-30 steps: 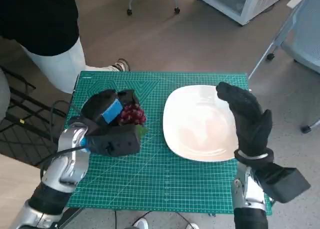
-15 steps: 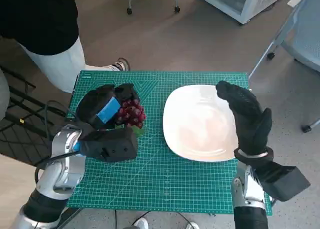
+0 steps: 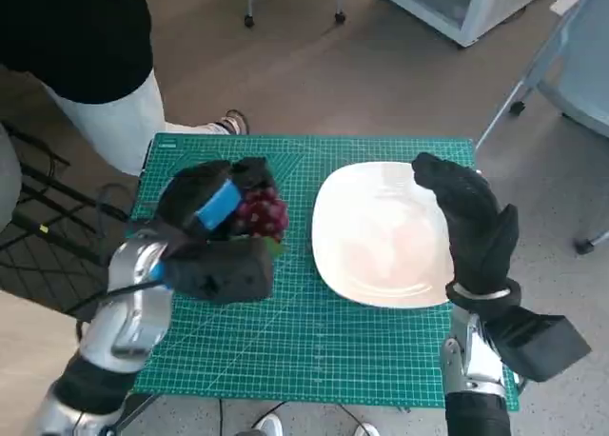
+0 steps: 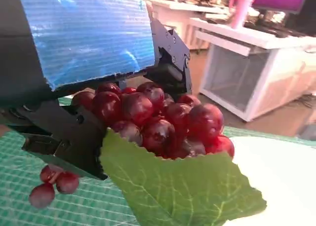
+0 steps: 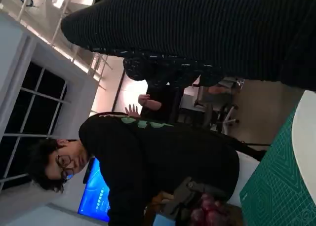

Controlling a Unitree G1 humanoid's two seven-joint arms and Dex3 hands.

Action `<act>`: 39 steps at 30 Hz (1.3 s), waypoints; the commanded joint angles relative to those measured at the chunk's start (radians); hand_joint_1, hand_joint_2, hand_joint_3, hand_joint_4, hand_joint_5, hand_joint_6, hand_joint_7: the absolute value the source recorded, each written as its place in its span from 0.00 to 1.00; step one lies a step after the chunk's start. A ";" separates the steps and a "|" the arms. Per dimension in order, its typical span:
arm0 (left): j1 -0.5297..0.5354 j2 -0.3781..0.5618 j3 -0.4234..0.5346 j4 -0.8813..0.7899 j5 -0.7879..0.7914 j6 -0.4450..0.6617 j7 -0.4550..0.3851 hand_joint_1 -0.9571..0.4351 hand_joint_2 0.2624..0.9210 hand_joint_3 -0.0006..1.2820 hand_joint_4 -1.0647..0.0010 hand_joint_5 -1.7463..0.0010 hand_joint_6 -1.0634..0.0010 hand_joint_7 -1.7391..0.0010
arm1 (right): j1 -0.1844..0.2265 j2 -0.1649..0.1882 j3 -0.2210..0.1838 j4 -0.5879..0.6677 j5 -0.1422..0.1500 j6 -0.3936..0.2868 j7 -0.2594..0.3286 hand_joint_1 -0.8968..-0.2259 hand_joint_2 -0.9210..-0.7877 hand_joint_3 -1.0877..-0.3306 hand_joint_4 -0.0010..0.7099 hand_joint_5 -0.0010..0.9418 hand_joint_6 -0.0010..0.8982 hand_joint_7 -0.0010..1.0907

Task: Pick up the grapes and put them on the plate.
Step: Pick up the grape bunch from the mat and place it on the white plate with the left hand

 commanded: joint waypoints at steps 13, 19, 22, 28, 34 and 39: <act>-0.355 -0.165 -0.142 0.260 0.009 -0.069 -0.081 0.69 1.00 0.14 0.48 0.17 0.48 0.37 | 0.028 -0.021 -0.025 -0.022 0.031 0.005 0.015 0.36 0.00 0.45 0.65 0.00 0.02 0.44; -0.435 -0.217 -0.165 0.342 0.004 -0.116 -0.073 0.69 1.00 0.14 0.50 0.21 0.50 0.30 | 0.036 -0.020 -0.039 -0.028 0.031 -0.006 0.008 0.35 0.00 0.47 0.66 0.00 0.05 0.41; -0.461 -0.238 -0.175 0.375 0.004 -0.130 -0.069 0.69 1.00 0.14 0.50 0.24 0.49 0.27 | 0.040 -0.018 -0.045 -0.030 0.027 -0.010 0.000 0.35 0.00 0.47 0.66 0.00 0.05 0.40; -0.498 -0.278 -0.182 0.440 -0.012 -0.165 -0.060 0.69 1.00 0.13 0.49 0.24 0.48 0.28 | 0.051 -0.017 -0.056 -0.036 0.009 -0.018 -0.022 0.36 0.00 0.48 0.66 0.00 0.09 0.36; -0.523 -0.311 -0.179 0.493 -0.024 -0.185 -0.059 0.69 1.00 0.12 0.50 0.16 0.42 0.40 | 0.064 -0.023 -0.060 -0.047 -0.006 -0.024 -0.046 0.36 0.00 0.49 0.66 0.00 0.12 0.31; -0.536 -0.324 -0.180 0.512 -0.021 -0.187 -0.065 0.69 1.00 0.12 0.50 0.15 0.42 0.42 | 0.071 -0.028 -0.063 -0.052 -0.014 -0.025 -0.063 0.36 0.00 0.49 0.66 0.00 0.13 0.29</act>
